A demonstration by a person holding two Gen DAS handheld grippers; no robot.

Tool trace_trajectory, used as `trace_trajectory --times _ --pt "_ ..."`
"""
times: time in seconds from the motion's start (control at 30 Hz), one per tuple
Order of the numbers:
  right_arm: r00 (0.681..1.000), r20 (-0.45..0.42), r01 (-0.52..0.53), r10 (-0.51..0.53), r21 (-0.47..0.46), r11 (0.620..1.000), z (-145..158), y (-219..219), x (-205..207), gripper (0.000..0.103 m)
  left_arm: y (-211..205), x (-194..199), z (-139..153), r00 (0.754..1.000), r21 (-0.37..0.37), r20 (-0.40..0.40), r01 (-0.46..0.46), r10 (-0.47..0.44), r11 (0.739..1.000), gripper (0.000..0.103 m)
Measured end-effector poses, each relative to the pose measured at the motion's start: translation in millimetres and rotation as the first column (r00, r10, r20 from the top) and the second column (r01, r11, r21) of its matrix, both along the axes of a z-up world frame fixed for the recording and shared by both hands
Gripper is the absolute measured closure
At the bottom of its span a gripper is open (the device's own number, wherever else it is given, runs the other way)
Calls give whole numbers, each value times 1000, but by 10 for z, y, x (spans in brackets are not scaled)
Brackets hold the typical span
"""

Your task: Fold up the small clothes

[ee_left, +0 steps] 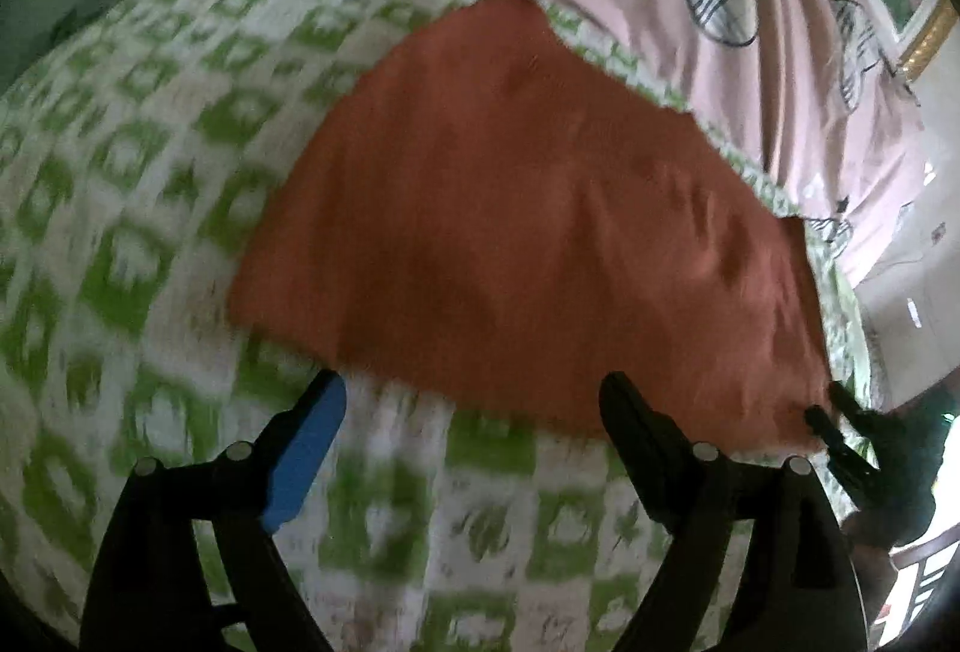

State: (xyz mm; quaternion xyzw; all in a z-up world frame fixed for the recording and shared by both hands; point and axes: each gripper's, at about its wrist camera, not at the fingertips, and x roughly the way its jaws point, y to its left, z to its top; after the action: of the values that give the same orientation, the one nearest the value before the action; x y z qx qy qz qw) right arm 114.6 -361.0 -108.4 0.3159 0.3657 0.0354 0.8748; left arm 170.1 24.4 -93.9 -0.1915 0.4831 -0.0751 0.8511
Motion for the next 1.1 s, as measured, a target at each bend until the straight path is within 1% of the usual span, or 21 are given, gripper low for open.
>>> trace_trajectory --times 0.03,0.07,0.17,0.27,0.37,0.43,0.6,0.63,0.67,0.7,0.73,0.8,0.83,0.9,0.93,1.0,1.1 --pt "1000 5 2 -2 -9 1000 25 19 -46 44 -6 -34 -35 1000 0 -9 -15 15 1000 16" --pt "1000 9 -1 1 -13 1000 51 35 -86 44 -15 -83 -42 1000 -3 4 -30 30 1000 16" --pt "1000 20 -8 8 0 1000 95 49 -166 44 -51 -70 -44 999 -4 9 -43 43 999 11" --pt "1000 18 -10 10 -1 1000 104 64 -198 44 12 33 -53 995 -38 -7 -98 98 994 9" --pt "1000 14 -11 11 1 1000 96 80 -218 44 51 191 -58 989 -48 -8 -150 150 987 0" --pt "1000 10 -14 14 1 1000 88 108 -221 44 81 295 -50 983 -45 -9 -184 184 982 0" --pt "1000 6 -16 16 6 1000 72 136 -200 44 212 444 -61 975 -112 19 -217 220 970 1" --pt "1000 4 -15 15 7 1000 62 142 -195 44 236 480 -58 975 -119 29 -214 219 970 5" --pt "1000 1 -17 17 10 1000 50 144 -183 44 244 523 -52 976 -115 42 -206 212 972 11" --pt "1000 -2 -19 19 14 1000 39 144 -168 44 242 559 -46 979 -108 51 -191 197 976 35" --pt "1000 -4 -22 22 17 1000 33 142 -151 44 231 614 -45 983 -101 51 -171 177 980 61" --pt "1000 -3 -30 30 19 999 31 136 -125 44 206 676 -10 989 -124 56 -132 139 984 84" --pt "999 0 -39 39 20 999 39 130 -102 44 190 683 24 989 -128 64 -124 133 984 86" --pt "998 10 -60 60 26 998 72 112 -45 44 91 667 169 988 -115 110 -94 106 989 87" --pt "998 13 -66 66 27 997 87 105 -24 44 0 641 287 986 -105 149 -60 76 993 88" --pt "996 26 -91 90 39 995 139 70 49 44 -166 602 455 980 -90 195 -6 24 996 88" --pt "990 54 -140 133 144 980 178 -48 195 44 -564 544 711 959 -58 266 118 -99 991 89"
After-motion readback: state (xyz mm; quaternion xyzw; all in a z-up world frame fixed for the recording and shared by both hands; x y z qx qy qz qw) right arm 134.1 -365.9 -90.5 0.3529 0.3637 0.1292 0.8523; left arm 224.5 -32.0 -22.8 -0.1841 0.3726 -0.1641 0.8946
